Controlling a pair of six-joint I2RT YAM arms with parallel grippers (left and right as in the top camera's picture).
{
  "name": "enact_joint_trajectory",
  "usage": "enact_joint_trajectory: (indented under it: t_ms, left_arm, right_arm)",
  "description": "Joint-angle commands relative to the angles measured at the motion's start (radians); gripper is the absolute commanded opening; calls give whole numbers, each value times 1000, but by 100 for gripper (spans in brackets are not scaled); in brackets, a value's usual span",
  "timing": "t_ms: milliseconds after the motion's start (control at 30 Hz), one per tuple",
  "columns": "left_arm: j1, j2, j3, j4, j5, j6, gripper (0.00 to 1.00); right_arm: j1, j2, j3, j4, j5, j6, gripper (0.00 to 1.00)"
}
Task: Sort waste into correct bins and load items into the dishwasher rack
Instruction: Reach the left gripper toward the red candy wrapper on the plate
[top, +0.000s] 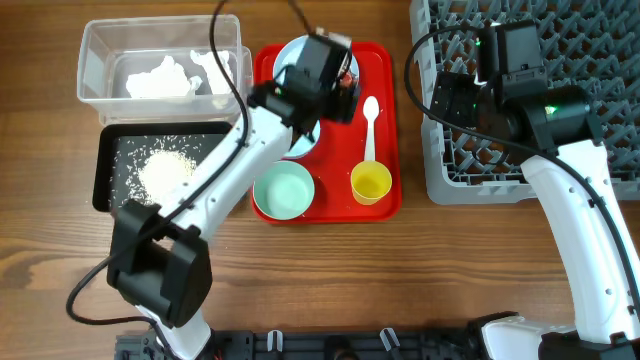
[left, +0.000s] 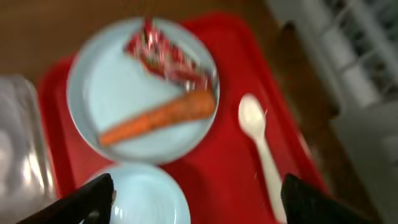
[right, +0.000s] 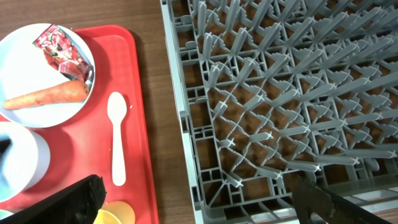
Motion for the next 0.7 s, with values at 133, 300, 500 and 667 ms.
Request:
enact_joint_trajectory:
  t_ms: [133,300,500,667]
  left_arm:
    - [122,51,114,246,-4,180,93]
    - [167,203,114,331,62,283,96]
    - [129,281,114,207,77,261,92]
    - [108,280,114,103,79,127,92]
  right_arm:
    - [-3,11,3,3,-31,-11,100]
    - [-3,11,3,3,-31,-11,100]
    - [-3,11,3,38,-65,-13,100]
    - [-3,11,3,54,-77,-13,100]
